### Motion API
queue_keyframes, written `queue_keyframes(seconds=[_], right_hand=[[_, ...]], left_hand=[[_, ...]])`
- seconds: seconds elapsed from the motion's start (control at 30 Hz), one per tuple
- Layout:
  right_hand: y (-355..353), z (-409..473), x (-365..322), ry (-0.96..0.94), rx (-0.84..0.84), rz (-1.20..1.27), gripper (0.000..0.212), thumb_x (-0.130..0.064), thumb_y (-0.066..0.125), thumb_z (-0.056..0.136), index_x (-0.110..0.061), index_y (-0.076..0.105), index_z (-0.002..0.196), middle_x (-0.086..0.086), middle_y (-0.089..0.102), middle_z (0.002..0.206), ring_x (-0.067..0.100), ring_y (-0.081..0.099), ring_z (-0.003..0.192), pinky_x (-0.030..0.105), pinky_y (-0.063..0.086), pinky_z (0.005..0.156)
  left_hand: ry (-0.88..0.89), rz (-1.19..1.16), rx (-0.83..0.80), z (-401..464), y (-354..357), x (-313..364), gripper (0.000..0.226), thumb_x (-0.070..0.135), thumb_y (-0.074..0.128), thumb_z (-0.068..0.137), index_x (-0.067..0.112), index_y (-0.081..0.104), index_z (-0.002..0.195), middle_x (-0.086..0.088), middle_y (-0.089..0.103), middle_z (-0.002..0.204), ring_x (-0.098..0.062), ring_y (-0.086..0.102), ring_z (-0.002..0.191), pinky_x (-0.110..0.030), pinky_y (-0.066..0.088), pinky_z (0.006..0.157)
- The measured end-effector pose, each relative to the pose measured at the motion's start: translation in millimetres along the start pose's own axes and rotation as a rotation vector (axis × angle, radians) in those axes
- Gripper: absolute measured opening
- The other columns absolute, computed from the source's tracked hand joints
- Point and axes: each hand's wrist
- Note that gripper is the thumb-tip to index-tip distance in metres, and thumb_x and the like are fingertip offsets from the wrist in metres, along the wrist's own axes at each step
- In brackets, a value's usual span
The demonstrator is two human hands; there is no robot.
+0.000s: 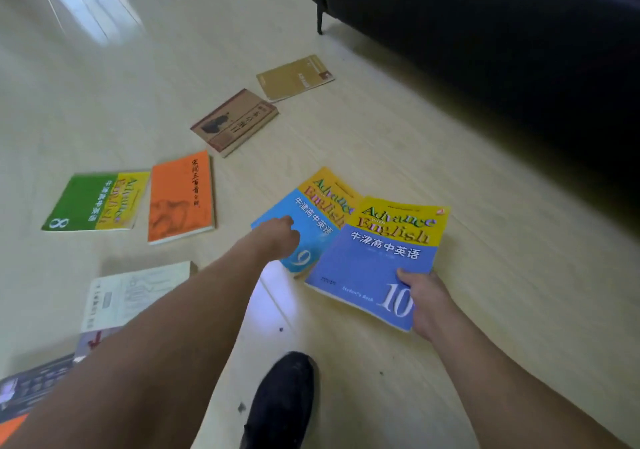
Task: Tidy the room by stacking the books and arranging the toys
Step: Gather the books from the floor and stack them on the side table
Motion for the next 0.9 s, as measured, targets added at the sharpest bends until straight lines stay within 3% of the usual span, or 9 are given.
queue_keyframes(seconds=[0.1, 0.2, 0.27, 0.4, 0.47, 0.57, 0.7, 0.77, 0.9], right_hand=[[42, 27, -1, 0.011, -0.033, 0.055, 0.028, -0.014, 0.066, 0.090, -0.007, 0.061, 0.116, 0.015, 0.069, 0.108, 0.037, 0.066, 0.093, 0.042, 0.053, 0.078], [88, 51, 0, 0.034, -0.061, 0.085, 0.042, -0.023, 0.072, 0.082, -0.016, 0.059, 0.121, 0.009, 0.068, 0.117, 0.034, 0.066, 0.101, 0.052, 0.051, 0.094], [115, 58, -3, 0.059, -0.100, 0.106, 0.029, -0.018, 0.065, 0.091, -0.018, 0.059, 0.119, 0.007, 0.070, 0.114, 0.033, 0.067, 0.101, 0.053, 0.051, 0.095], [151, 65, 8, 0.224, -0.255, -0.067, 0.020, -0.020, 0.047, 0.102, -0.016, 0.058, 0.118, 0.000, 0.065, 0.103, 0.018, 0.059, 0.088, 0.029, 0.046, 0.077], [159, 66, 14, 0.265, -0.227, -0.207, 0.019, -0.020, 0.048, 0.101, -0.014, 0.056, 0.117, 0.003, 0.054, 0.102, 0.016, 0.048, 0.084, 0.027, 0.037, 0.074], [164, 76, 11, 0.284, -0.121, -0.179, 0.026, -0.026, 0.059, 0.093, -0.011, 0.061, 0.114, 0.007, 0.060, 0.102, 0.019, 0.053, 0.082, 0.030, 0.038, 0.074], [165, 100, 18, 0.215, 0.058, -0.054, 0.072, -0.034, 0.080, 0.056, -0.010, 0.051, 0.117, 0.012, 0.066, 0.107, 0.026, 0.067, 0.095, 0.038, 0.055, 0.082], [159, 99, 28, 0.226, 0.134, 0.030, 0.070, -0.030, 0.080, 0.060, -0.010, 0.044, 0.116, 0.013, 0.062, 0.105, 0.030, 0.065, 0.097, 0.046, 0.055, 0.087], [122, 87, 29, 0.209, 0.135, 0.248, 0.057, -0.031, 0.075, 0.057, -0.006, 0.063, 0.107, 0.017, 0.068, 0.099, 0.031, 0.066, 0.087, 0.038, 0.055, 0.078]], left_hand=[[-0.027, -0.099, 0.041, 43, 6, -26, 0.038, 0.019, 0.034, 0.106, 0.000, 0.049, 0.134, -0.023, 0.046, 0.141, -0.038, 0.049, 0.125, -0.041, 0.044, 0.102], [-0.030, -0.186, 0.050, 88, -5, -41, 0.044, 0.024, 0.028, 0.108, 0.001, 0.047, 0.140, -0.022, 0.044, 0.146, -0.037, 0.041, 0.133, -0.042, 0.035, 0.109], [-0.010, -0.263, 0.047, 116, -13, -45, 0.046, 0.028, 0.028, 0.109, 0.005, 0.044, 0.146, -0.020, 0.042, 0.149, -0.037, 0.038, 0.136, -0.041, 0.032, 0.111], [-0.051, -0.539, -0.032, 157, -15, -51, 0.062, 0.046, 0.044, 0.102, 0.011, 0.035, 0.152, -0.013, 0.046, 0.147, -0.033, 0.045, 0.132, -0.040, 0.036, 0.111], [-0.079, -0.588, -0.073, 167, -7, -52, 0.073, 0.053, 0.053, 0.093, 0.014, 0.034, 0.152, -0.011, 0.047, 0.145, -0.034, 0.046, 0.131, -0.039, 0.036, 0.111], [-0.094, -0.493, -0.075, 167, 16, -51, 0.066, 0.044, 0.062, 0.092, 0.020, 0.036, 0.148, -0.017, 0.041, 0.143, -0.040, 0.041, 0.133, -0.041, 0.034, 0.108], [-0.048, -0.889, -0.127, 168, 37, -42, 0.044, 0.026, 0.067, 0.076, 0.015, 0.052, 0.116, -0.014, 0.059, 0.121, -0.034, 0.061, 0.108, -0.048, 0.051, 0.094], [0.010, -1.005, -0.125, 160, 48, -34, 0.020, 0.008, 0.062, 0.085, 0.013, 0.057, 0.103, -0.011, 0.069, 0.104, -0.031, 0.067, 0.096, -0.045, 0.054, 0.084], [0.256, -1.197, -0.232, 123, 48, -6, 0.021, -0.005, 0.058, 0.090, 0.014, 0.063, 0.096, -0.004, 0.073, 0.089, -0.022, 0.067, 0.082, -0.034, 0.054, 0.072]])
Point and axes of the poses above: each hand's wrist, its own z-axis towards the middle knuckle, its own y-axis out of the palm, x = y × z
